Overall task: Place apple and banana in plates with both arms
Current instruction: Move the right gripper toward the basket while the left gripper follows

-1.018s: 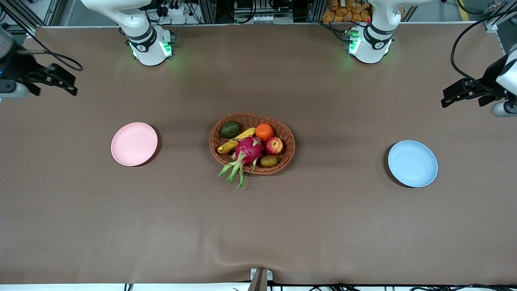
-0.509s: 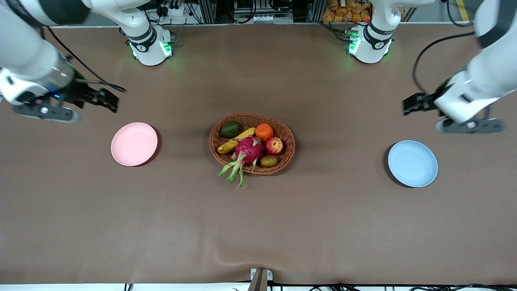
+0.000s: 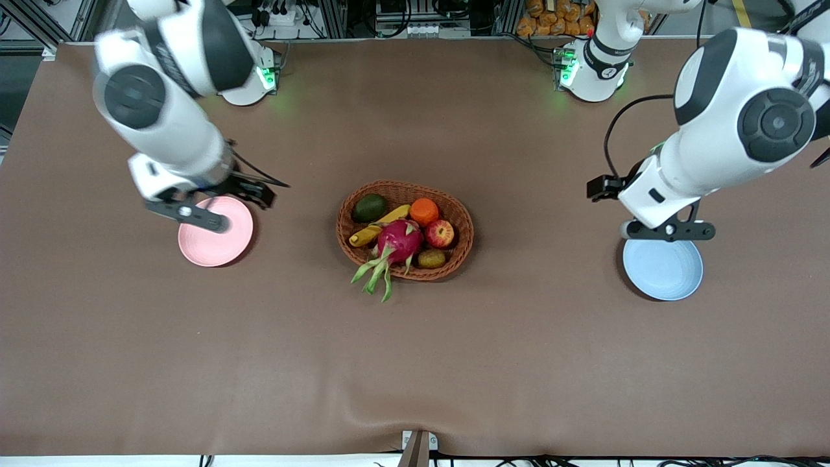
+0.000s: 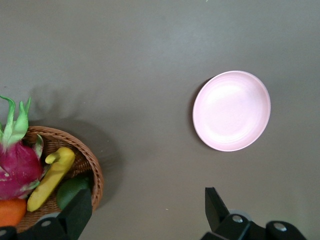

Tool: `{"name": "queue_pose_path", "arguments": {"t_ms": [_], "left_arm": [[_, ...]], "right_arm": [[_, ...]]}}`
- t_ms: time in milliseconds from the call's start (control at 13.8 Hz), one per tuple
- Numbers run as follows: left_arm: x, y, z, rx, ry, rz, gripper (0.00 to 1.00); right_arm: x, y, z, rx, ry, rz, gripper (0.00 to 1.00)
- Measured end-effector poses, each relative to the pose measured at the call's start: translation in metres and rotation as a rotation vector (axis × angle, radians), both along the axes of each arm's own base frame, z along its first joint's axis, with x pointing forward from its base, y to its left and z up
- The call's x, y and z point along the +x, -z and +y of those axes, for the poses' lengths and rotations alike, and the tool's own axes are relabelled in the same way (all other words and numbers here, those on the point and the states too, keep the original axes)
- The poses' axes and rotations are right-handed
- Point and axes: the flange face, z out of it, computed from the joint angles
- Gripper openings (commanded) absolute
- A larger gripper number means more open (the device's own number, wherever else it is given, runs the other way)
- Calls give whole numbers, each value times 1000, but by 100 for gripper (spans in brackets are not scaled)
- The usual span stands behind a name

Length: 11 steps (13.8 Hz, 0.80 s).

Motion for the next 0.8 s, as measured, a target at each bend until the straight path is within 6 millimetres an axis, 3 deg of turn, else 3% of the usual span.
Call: {"name": "queue_pose_path", "arguments": {"t_ms": [218, 800], "left_arm": [[8, 18, -7, -31, -7, 11, 100], [15, 38, -23, -75, -9, 14, 100]], "right_arm": [[0, 37, 26, -33, 63, 21, 100], [4, 116, 74, -79, 267, -12, 100]]}}
